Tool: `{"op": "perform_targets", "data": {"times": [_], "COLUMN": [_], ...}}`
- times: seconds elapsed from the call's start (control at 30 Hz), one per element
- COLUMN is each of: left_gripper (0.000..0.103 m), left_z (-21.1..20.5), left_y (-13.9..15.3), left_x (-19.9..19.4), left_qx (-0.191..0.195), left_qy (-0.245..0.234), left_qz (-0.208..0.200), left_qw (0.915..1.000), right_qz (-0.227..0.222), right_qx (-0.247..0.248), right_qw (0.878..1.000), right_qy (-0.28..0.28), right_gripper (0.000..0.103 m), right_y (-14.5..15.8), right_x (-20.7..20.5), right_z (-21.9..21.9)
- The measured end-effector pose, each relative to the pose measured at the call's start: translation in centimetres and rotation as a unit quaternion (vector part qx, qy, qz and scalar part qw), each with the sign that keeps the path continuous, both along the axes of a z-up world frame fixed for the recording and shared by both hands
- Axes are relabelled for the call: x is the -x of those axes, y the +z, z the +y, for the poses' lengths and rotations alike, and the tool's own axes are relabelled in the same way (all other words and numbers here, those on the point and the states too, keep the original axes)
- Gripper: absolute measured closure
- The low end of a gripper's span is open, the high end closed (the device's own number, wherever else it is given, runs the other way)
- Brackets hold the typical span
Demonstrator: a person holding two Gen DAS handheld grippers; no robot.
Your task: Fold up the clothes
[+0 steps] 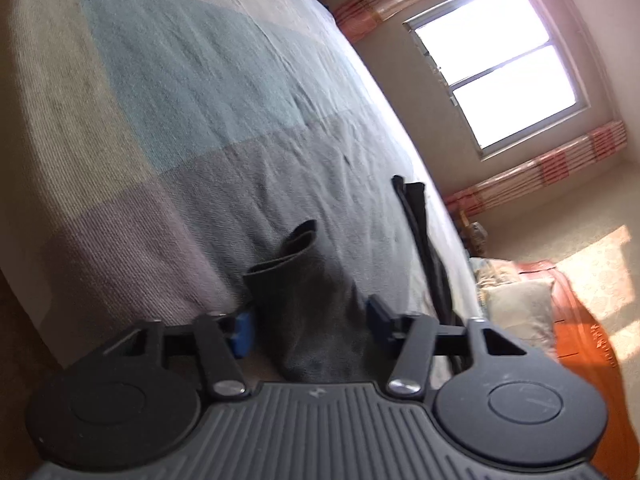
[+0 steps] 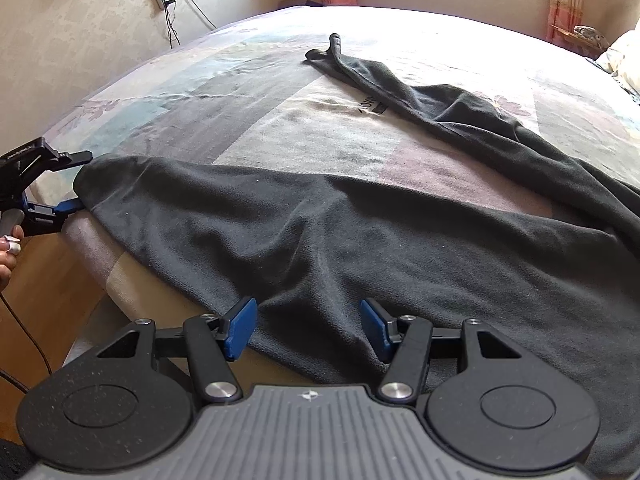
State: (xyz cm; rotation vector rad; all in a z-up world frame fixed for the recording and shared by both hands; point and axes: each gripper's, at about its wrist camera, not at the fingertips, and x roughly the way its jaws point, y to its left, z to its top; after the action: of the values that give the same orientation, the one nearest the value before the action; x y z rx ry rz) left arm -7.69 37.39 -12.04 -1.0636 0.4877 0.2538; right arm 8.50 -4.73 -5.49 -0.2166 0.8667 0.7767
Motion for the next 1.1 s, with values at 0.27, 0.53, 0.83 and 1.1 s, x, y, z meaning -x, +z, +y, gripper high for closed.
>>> {"op": "perform_targets", "data": {"times": [0.27, 0.53, 0.83, 1.1], "left_gripper": [0.096, 0.096, 0.071, 0.041], "left_z": [-2.0, -0.9, -0.6, -0.6], "left_y": [1.6, 3.0, 0.7, 6.4], "left_x": [-0.3, 2.0, 2.4, 2.9], "left_qx": [-0.051, -0.055, -0.004, -0.129], "left_qy": [0.0, 0.033, 0.031, 0.009], "left_qz": [0.038, 0.03, 0.017, 0.0], "left_qw": [0.998, 0.9975, 0.9994, 0.9916], "right_qz": [-0.013, -0.011, -0.001, -0.004], "right_qx": [0.002, -0.028, -0.034, -0.011], "right_qw": [1.0, 0.998, 0.97, 0.959], "right_qy": [-0.003, 0.052, 0.242, 0.284], "right_gripper": [0.04, 0.046, 0.078, 0.078], "right_y": [0.7, 2.8, 2.9, -1.9], "right_x": [0.0, -2.6, -3.9, -1.7], "right_z": [-0.3, 2.7, 17.3, 25.5]}}
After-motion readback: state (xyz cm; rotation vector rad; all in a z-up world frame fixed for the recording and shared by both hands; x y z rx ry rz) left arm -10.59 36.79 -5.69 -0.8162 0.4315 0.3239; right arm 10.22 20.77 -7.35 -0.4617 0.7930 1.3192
